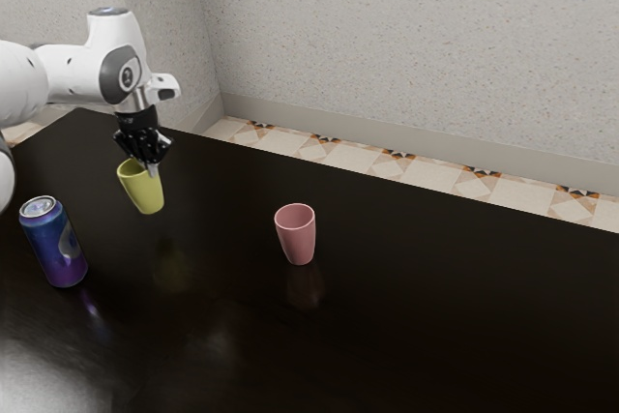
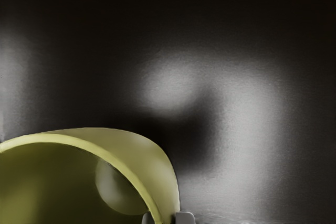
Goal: Place the left cup onto the right cup
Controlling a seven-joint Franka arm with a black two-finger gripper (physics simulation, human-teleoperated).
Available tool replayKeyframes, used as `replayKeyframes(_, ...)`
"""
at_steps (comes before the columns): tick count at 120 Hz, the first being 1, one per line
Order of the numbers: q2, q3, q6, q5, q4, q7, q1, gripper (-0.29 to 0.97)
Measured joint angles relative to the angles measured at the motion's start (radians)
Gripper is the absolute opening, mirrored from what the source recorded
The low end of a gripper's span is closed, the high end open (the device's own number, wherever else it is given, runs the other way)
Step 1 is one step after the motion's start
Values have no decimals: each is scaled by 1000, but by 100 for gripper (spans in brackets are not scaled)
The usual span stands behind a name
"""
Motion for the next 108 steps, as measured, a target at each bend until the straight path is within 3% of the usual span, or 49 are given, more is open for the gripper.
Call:
replayKeyframes(36, -174, 10, -43, 43, -50, -1, -117, -10)
replayKeyframes(108, -292, 16, -120, 70, -100, -2, -355, -11)
